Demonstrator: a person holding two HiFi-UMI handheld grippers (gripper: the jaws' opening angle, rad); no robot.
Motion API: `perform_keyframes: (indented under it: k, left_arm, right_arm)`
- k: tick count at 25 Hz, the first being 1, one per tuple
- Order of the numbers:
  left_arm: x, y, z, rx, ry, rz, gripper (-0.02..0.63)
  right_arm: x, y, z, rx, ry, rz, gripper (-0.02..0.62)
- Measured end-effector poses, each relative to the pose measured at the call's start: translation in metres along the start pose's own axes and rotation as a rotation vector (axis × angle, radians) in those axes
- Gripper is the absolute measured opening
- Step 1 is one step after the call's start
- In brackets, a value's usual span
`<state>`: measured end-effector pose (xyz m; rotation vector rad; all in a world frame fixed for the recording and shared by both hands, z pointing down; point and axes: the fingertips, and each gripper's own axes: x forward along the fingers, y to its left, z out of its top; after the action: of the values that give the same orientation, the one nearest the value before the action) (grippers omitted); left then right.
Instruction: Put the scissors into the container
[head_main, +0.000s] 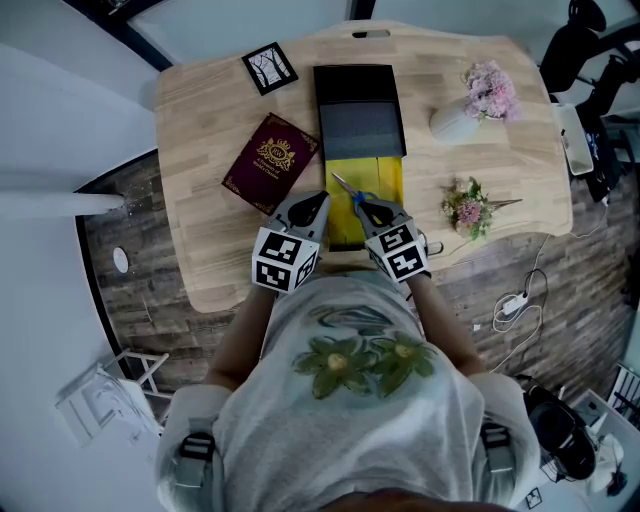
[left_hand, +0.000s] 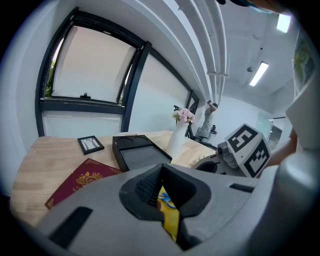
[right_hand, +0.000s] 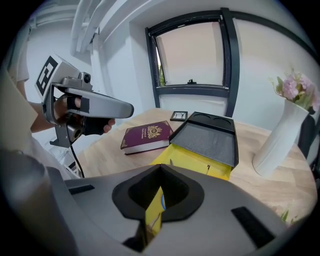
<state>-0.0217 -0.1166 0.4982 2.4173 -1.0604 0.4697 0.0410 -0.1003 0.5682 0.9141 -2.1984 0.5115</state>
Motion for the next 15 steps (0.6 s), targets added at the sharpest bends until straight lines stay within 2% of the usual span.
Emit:
perform_keyframes:
  k: [6,15]
  left_arm:
    - [-0.0005,-0.0025,-0.0009,0.003,0.006,-0.004,0.006]
    - [0.0002,-0.0032,-0.0027,0.006,0.01,-0.006,0.006]
  right_arm:
    - [-0.0044,-0.0038,0.0042,0.034,-0.007,-0.03,0.005]
    - [-0.0025,-0.0021,-0.0043,0.065,0.018,0.008,0.005]
